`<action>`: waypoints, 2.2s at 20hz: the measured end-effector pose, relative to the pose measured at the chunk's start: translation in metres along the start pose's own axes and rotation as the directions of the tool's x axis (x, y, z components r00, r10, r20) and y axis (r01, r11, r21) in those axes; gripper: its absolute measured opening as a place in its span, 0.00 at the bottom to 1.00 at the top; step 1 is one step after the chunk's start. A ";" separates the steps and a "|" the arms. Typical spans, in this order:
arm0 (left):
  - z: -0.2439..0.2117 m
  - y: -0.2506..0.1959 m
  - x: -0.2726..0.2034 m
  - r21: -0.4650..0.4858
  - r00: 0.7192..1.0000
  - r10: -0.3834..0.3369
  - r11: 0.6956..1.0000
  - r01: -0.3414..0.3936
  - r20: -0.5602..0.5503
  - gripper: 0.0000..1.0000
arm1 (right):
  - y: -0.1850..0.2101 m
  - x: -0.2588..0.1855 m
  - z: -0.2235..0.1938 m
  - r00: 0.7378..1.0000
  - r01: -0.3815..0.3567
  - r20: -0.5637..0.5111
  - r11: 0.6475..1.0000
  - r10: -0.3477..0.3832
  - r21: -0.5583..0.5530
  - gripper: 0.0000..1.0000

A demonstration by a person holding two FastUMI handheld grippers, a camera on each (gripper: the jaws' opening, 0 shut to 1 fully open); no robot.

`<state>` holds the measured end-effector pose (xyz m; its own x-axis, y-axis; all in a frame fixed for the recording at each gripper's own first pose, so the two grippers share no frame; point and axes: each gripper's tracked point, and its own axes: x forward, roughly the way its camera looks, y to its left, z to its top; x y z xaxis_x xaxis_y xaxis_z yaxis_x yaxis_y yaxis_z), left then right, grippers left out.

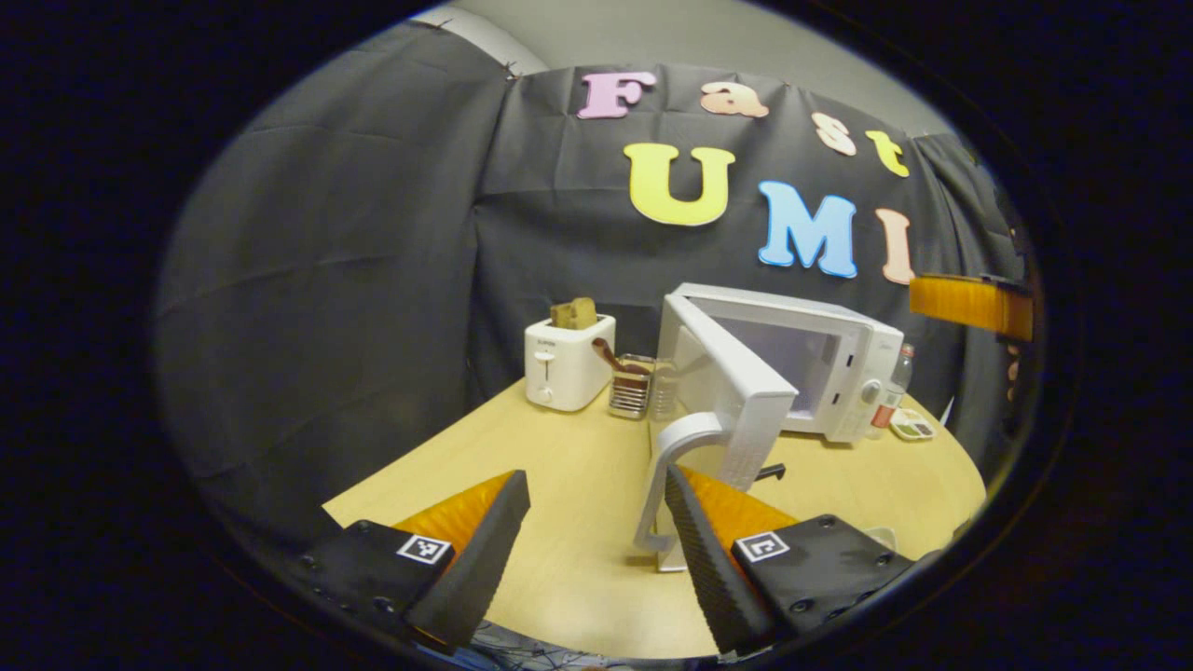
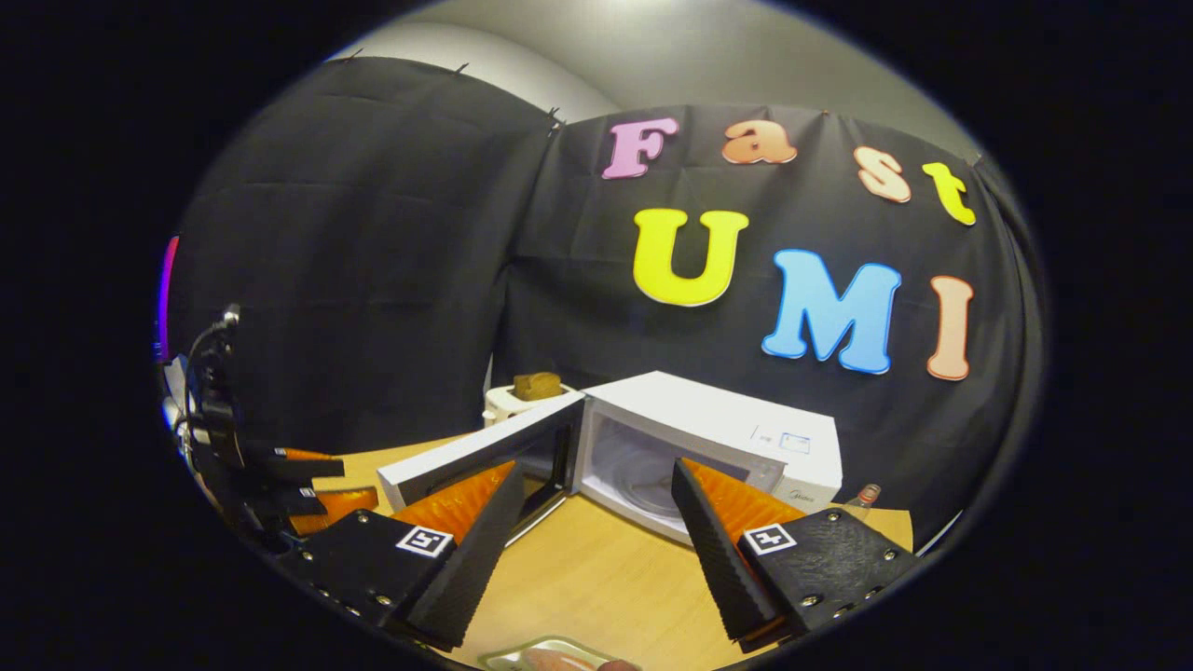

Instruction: Open the microwave oven with the left hand, put the food in, and close the microwave oven.

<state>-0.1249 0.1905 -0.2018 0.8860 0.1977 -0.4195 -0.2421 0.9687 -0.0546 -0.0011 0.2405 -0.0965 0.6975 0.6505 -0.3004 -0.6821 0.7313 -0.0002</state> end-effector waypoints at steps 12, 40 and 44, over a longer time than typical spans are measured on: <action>0.066 0.027 -0.065 -0.029 0.964 0.191 0.981 -0.189 0.186 0.96 | 0.026 0.000 -0.164 0.818 -0.356 -0.470 0.934 0.333 0.041 0.98; 0.081 -0.009 -0.084 0.007 0.924 0.328 0.942 -0.336 0.199 0.98 | 0.042 -0.047 -0.273 0.565 -0.556 -0.707 0.830 0.425 0.055 0.70; 0.087 -0.017 -0.088 -0.001 0.928 0.307 0.950 -0.314 0.213 0.96 | 0.035 -0.026 -0.232 0.646 -0.526 -0.642 0.850 0.414 0.019 0.70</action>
<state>-0.1642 0.1699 -0.0858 0.8320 0.5125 -0.2125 -0.5083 0.8576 0.0784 -0.0941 0.2020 -0.3102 0.0274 0.5910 -0.8062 -0.9427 0.2836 0.1758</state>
